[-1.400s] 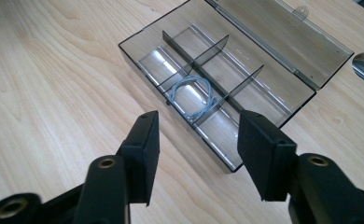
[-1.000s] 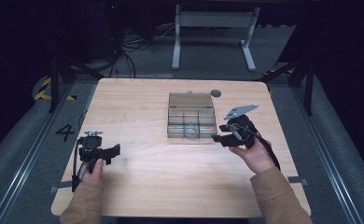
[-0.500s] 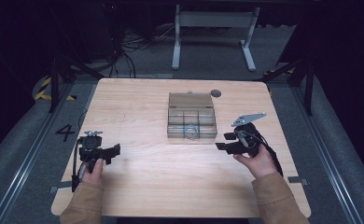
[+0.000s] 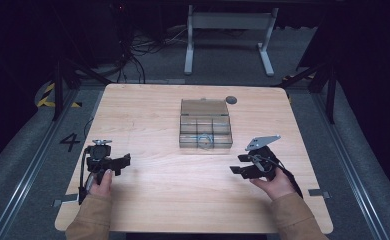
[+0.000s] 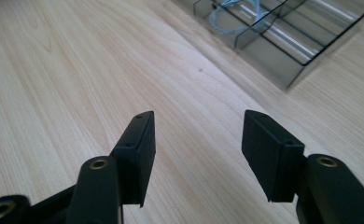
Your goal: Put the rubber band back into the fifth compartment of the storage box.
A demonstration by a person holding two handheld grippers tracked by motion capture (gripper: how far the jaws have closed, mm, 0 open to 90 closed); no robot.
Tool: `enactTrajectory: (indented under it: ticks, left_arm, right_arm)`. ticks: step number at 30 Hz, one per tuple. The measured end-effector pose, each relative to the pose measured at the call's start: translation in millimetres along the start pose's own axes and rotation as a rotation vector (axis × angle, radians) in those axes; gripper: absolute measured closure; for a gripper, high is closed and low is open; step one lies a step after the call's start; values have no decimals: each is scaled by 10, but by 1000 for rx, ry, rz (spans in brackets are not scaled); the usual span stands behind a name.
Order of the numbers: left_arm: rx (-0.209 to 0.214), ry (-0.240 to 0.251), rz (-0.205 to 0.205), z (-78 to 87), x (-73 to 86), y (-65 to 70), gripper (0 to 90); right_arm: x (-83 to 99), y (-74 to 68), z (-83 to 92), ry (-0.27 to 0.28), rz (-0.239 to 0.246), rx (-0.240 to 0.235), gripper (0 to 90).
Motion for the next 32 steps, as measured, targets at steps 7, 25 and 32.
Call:
enactTrajectory:
  ticks: [7, 25, 32]
  left_arm:
    - [3, -1, 0, 1, -5, -8, 158]
    - [14, -13, -11, -30, -11, 20, 158]
    - [16, -16, -7, -39, -16, 35, 158]
  right_arm:
    - [91, -59, -165, -54, 33, 15, 452]
    - [186, -183, -444, -158, 142, 14, 432]
    - [180, -220, -477, -171, 148, 6, 404]
Point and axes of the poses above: each handheld gripper's, and its own axes: z roughly backward along the jaws, x roughly out of its underside, y roughly to its right, the point moved 1 cm from there along -z, roughly forward along the jaws, and after that the axes turned 6 degrees about -y, right-handed, at the moved point
